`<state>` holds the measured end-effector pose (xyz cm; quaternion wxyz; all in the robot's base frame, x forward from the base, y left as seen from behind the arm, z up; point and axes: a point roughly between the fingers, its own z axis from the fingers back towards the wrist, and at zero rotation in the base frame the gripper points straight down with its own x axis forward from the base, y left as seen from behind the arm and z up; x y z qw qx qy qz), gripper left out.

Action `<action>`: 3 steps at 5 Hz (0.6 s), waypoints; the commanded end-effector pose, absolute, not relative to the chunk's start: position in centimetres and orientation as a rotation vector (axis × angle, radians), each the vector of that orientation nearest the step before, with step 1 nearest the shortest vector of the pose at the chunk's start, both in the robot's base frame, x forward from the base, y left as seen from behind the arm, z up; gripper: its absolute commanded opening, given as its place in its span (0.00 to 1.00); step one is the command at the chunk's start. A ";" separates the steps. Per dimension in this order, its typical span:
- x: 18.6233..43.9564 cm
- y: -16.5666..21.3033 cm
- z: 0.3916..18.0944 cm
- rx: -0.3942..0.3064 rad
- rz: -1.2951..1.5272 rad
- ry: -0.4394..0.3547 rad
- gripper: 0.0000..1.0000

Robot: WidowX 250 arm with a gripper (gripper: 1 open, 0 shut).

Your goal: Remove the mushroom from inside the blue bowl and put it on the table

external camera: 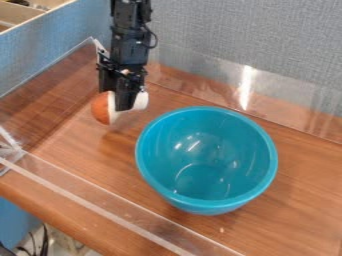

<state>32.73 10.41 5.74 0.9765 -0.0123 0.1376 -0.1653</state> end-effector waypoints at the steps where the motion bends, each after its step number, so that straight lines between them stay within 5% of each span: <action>1: 34.0 10.5 8.1 0.009 -0.334 0.199 0.00; 3: 34.0 10.7 7.4 0.002 -0.324 0.216 0.00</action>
